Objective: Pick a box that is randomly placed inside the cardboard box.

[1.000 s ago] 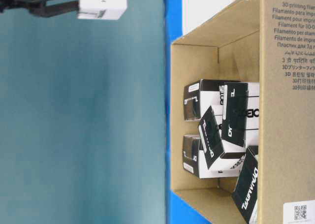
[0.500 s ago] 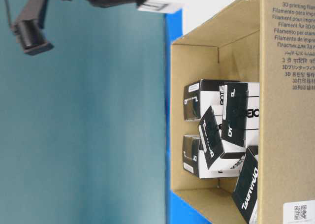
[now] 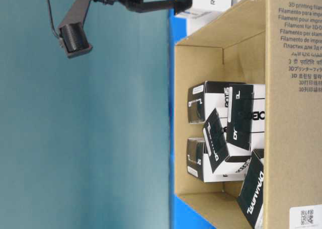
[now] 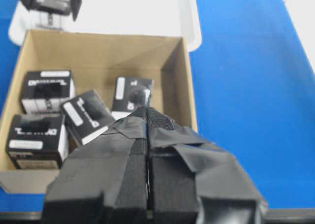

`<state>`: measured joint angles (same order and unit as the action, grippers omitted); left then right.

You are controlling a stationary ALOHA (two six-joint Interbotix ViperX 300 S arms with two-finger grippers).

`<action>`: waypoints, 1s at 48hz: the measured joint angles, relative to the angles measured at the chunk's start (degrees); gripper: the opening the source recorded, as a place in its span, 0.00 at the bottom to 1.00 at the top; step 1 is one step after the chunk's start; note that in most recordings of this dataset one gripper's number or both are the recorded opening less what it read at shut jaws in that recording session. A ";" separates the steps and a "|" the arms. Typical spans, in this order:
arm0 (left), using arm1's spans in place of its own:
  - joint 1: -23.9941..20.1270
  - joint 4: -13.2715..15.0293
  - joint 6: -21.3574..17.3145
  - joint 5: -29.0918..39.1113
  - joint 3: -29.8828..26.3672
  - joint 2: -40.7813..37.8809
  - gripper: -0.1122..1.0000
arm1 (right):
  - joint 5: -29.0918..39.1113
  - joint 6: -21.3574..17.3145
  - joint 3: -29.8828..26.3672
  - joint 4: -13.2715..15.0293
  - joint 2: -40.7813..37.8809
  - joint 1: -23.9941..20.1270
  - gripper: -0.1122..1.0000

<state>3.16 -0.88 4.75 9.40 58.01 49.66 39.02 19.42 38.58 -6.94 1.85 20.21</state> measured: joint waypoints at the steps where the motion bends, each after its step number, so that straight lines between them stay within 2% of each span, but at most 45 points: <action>1: -0.09 0.09 0.00 -0.09 0.00 0.00 0.04 | -0.09 0.00 0.00 0.00 0.00 0.00 0.75; 8: 0.00 0.09 0.00 -0.18 0.00 0.00 0.04 | -0.09 0.00 0.00 0.09 -0.26 0.00 0.77; 14: 0.00 0.09 0.00 -0.09 0.00 0.00 0.04 | -0.18 -0.18 0.00 0.18 -0.18 -0.53 0.98; 16: 0.00 0.09 -0.09 -0.18 0.00 0.09 0.04 | -0.18 -0.35 0.00 0.18 -0.26 -0.88 1.00; 27: 0.00 0.09 0.00 -0.18 0.00 0.09 0.04 | 1.05 -2.55 -1.41 0.00 3.16 -1.49 0.99; 36: 0.00 0.00 0.00 -0.18 0.00 0.18 0.04 | 4.48 -4.57 -5.19 0.00 11.78 -1.32 0.99; 48: -0.09 0.00 0.00 -0.18 0.00 0.35 0.04 | 3.25 -4.57 -5.62 0.00 23.82 -1.58 0.99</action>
<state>3.08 -0.88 4.75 9.23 58.01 50.01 42.28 14.85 32.96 -6.94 25.66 18.63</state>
